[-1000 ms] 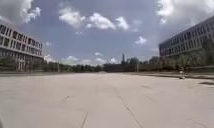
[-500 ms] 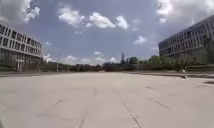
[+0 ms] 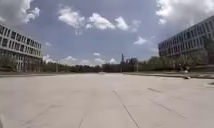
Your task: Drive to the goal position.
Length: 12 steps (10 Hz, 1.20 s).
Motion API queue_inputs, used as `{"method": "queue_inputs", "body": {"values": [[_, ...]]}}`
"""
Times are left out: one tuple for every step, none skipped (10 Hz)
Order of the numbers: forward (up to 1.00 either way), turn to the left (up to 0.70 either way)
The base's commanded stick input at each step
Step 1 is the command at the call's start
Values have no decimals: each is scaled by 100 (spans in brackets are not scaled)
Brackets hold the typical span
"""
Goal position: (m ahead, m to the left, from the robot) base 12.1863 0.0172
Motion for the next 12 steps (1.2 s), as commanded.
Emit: {"method": "queue_inputs", "body": {"values": [[70, 0], [70, 0], [70, 0], [70, 0], [70, 0], [70, 0], [70, 0], [70, 0], [70, 0], [70, 0], [70, 0], [70, 0]]}}
